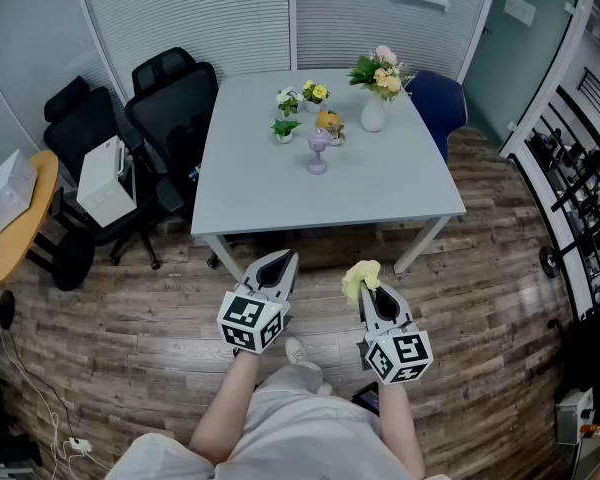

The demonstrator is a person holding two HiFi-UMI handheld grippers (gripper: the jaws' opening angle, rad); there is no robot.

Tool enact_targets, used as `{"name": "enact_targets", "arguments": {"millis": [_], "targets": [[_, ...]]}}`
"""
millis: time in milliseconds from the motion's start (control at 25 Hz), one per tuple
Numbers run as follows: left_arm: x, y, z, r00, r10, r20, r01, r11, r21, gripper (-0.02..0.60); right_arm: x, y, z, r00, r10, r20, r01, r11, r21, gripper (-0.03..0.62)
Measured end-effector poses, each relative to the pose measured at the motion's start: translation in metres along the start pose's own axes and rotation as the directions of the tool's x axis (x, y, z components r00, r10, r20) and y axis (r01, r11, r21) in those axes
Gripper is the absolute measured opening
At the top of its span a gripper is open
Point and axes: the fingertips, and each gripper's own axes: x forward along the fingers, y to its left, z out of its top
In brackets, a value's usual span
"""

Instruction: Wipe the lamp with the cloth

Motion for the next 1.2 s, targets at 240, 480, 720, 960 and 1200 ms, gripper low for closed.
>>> {"name": "enact_targets", "arguments": {"millis": [240, 480, 720, 960, 1200], "targets": [[-0.004, 0.001, 0.0, 1.0, 0.015, -0.002, -0.015, 1.0, -0.005, 0.0, -0.005, -0.001, 0.0, 1.0, -0.004, -0.002, 0.004, 1.0, 0.0, 0.049], [-0.005, 0.0, -0.003, 1.0, 0.022, -0.003, -0.022, 1.0, -0.001, 0.0, -0.006, -0.001, -0.003, 1.0, 0.002, -0.003, -0.002, 1.0, -0.001, 0.049], [-0.004, -0.001, -0.007, 1.0, 0.017, -0.009, -0.017, 0.999, -0.032, 0.032, -0.01, -0.003, -0.001, 1.0, 0.009, 0.015, -0.01, 1.0, 0.013, 0.049], [0.008, -0.002, -0.023, 0.998, 0.004, -0.06, -0.007, 0.999, -0.046, 0.253, -0.012, -0.012, 0.002, 1.0, 0.011, 0.023, -0.011, 1.0, 0.009, 0.049], [0.035, 0.004, -0.028, 0.999, -0.001, -0.053, -0.004, 0.996, -0.092, 0.255, 0.004, -0.039, -0.005, 1.0, -0.005, 0.001, 0.005, 0.999, 0.031, 0.049]]}}
